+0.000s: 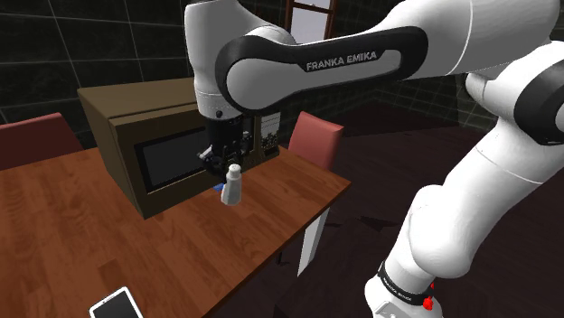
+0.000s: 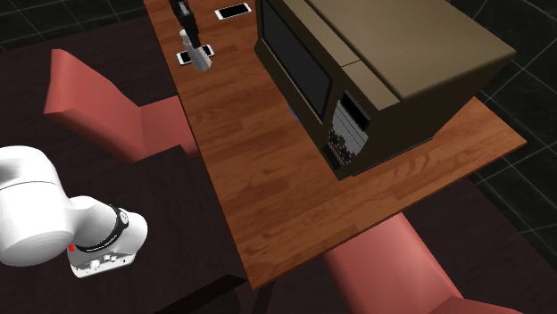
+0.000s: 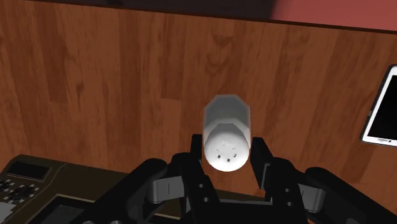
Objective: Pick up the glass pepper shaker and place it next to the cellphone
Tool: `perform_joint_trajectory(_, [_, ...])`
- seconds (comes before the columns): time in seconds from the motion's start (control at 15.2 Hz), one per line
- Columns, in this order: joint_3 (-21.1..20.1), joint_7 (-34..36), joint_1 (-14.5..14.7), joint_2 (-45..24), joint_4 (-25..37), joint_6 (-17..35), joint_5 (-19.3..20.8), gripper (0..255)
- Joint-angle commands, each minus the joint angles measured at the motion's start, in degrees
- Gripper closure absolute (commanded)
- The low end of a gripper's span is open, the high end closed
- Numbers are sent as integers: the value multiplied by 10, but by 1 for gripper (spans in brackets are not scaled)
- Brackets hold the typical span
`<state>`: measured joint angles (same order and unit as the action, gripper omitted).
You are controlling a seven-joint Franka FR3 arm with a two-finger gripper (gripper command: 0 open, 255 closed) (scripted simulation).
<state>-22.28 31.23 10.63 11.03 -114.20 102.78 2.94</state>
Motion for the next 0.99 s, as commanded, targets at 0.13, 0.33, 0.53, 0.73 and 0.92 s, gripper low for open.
perform_joint_trajectory(0.13, [-37, 62, 22, -28, 31, -11, 4, 255])
perform_joint_trajectory(0.33, [-65, 110, 39, -58, 64, -21, 13, 255])
perform_joint_trajectory(0.53, [-75, 129, 46, -71, 62, -10, 18, 255])
perform_joint_trajectory(0.73, [-75, 132, 47, -73, 41, 13, 20, 255])
perform_joint_trajectory(0.92, [-76, 136, 47, -76, 21, 35, 22, 255])
